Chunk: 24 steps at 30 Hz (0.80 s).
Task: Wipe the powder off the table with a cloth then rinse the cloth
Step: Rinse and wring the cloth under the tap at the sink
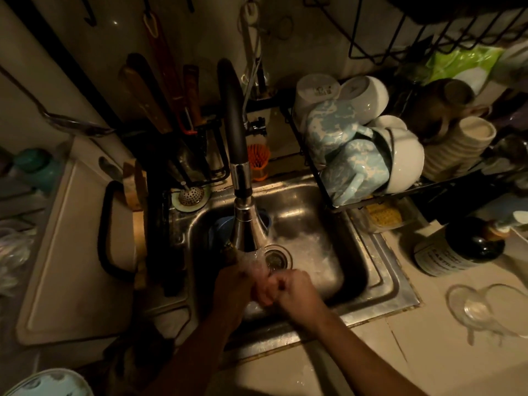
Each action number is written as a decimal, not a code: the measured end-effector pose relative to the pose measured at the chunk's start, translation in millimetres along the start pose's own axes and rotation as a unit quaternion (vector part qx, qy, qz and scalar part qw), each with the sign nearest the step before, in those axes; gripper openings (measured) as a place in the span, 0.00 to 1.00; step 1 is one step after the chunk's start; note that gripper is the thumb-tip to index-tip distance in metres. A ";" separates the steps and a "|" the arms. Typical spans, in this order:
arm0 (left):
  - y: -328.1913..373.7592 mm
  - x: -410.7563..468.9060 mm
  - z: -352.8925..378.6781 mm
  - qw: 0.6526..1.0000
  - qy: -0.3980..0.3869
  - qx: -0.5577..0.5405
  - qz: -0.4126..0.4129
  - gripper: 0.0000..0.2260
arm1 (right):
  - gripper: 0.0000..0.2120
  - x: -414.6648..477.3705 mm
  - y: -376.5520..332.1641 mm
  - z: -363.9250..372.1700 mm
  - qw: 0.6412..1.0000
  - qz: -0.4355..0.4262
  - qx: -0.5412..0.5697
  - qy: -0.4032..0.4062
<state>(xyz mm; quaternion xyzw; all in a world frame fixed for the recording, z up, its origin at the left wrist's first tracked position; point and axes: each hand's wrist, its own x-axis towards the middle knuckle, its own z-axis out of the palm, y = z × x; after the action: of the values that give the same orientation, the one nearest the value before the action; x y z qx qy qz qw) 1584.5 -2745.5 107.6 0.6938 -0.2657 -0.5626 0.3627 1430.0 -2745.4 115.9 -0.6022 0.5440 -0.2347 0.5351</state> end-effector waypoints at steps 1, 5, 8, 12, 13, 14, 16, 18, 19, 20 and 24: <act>0.7 -1.8 2.0 1.000 -0.005 -0.014 -0.014 0.07 | 0.19 0.0 1.5 1.0 0.999 -0.010 -0.029 -0.009; 0.4 -14.7 15.8 0.998 -0.053 -0.045 0.000 0.07 | 0.15 6.4 11.0 -7.5 0.998 -0.001 -0.007 0.067; 9.6 -14.5 21.4 0.999 -0.017 -0.051 0.002 0.07 | 0.14 5.1 10.3 -5.9 0.997 0.003 0.007 0.083; 15.3 -12.3 21.1 0.999 -0.001 -0.033 0.034 0.07 | 0.13 1.1 9.4 -8.0 0.994 0.005 0.076 0.073; 13.7 -15.9 23.0 0.998 -0.015 -0.027 0.049 0.07 | 0.11 3.6 9.6 -9.1 0.991 0.011 0.100 0.092; 14.2 -20.5 25.5 0.998 -0.021 -0.008 0.055 0.08 | 0.09 7.0 13.3 -8.3 0.986 0.012 0.120 0.112; 12.1 -22.4 29.9 0.997 -0.012 0.019 0.071 0.08 | 0.08 10.8 17.0 -3.5 0.984 0.011 0.108 0.139; 17.7 -19.1 30.5 0.996 0.030 0.012 0.078 0.05 | 0.08 6.3 13.0 -0.8 0.980 0.002 0.138 0.145; 17.4 -11.4 28.3 0.995 0.059 0.012 0.085 0.08 | 0.08 2.8 10.8 -0.7 0.978 -0.003 0.153 0.141; 19.5 -5.2 26.4 0.993 0.082 0.026 0.078 0.17 | 0.09 -0.3 8.9 -0.8 0.977 -0.001 0.171 0.126; 2.7 10.0 21.6 0.996 0.059 0.038 0.060 0.15 | 0.08 -1.5 5.1 -2.9 0.972 -0.012 0.217 0.092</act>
<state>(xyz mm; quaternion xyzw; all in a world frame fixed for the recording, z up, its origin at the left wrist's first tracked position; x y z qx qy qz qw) 1565.8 -2759.2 101.6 0.7221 -0.3061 -0.4872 0.3839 1425.1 -2744.3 112.7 -0.4541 0.5195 -0.4084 0.5976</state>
